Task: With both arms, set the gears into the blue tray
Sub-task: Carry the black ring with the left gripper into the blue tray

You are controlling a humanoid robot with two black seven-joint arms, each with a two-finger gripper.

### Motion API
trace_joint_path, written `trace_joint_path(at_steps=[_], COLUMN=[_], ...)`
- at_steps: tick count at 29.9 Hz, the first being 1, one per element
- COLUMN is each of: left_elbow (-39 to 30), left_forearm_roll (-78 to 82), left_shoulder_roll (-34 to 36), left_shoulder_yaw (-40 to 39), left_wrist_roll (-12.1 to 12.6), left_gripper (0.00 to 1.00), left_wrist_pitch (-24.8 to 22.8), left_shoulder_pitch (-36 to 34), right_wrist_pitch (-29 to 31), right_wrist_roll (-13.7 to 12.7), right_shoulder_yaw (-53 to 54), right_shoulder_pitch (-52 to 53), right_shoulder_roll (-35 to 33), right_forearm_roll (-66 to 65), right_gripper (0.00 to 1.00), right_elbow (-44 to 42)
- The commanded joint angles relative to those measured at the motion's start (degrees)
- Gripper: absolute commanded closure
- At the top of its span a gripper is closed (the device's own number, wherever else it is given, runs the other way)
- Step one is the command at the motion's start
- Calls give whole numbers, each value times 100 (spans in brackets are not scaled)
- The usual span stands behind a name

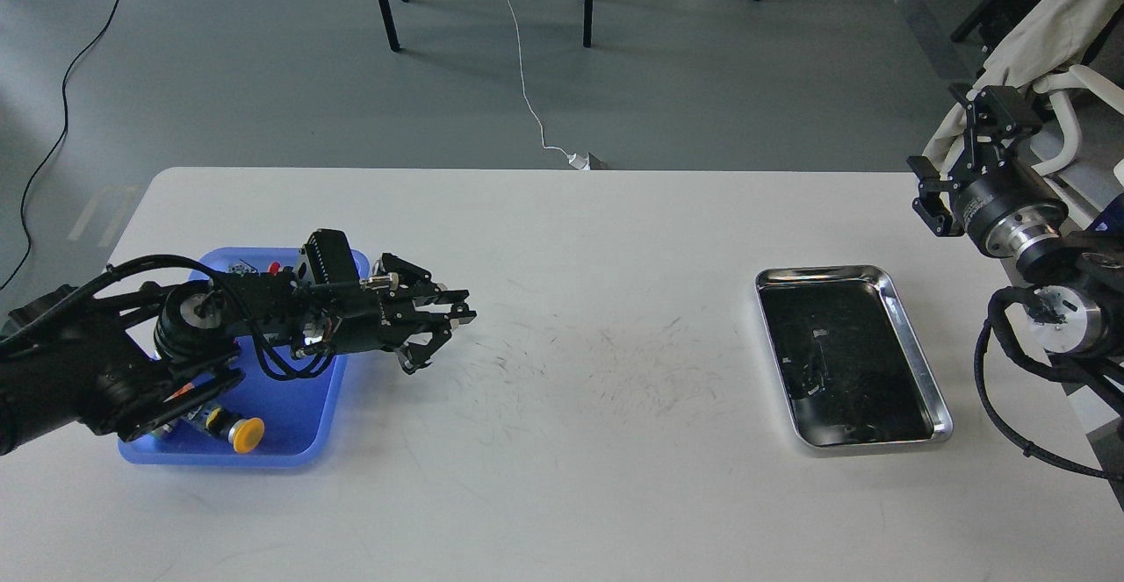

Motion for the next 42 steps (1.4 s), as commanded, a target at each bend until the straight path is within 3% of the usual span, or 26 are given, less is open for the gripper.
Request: trace_joint_path(at_steps=[1, 7, 13, 42], left_elbow=[-10, -10, -36, -283], left_forearm_roll=[0, 0, -169, -292], left_shoulder_roll=[553, 1423, 1749, 1899], left_shoulder_yaw=[-8, 27, 19, 19], left_wrist_roll=[1, 1, 1, 1], left_gripper=[88, 88, 88, 87], left_wrist_pitch=[37, 405, 722, 889], left_shoulder_pitch=[-7, 194, 774, 1443], right_wrist_pitch=[3, 3, 12, 12], right_wrist_roll=[0, 0, 0, 0], right_shoulder_yaw=[-4, -39, -74, -127], right_shoulder_pitch=[6, -3, -12, -3], right_shoulder_roll=[-4, 5, 5, 5], right_forearm_roll=[-5, -5, -31, -84], right_gripper=[3, 3, 3, 3], right_elbow=[2, -7, -7, -25])
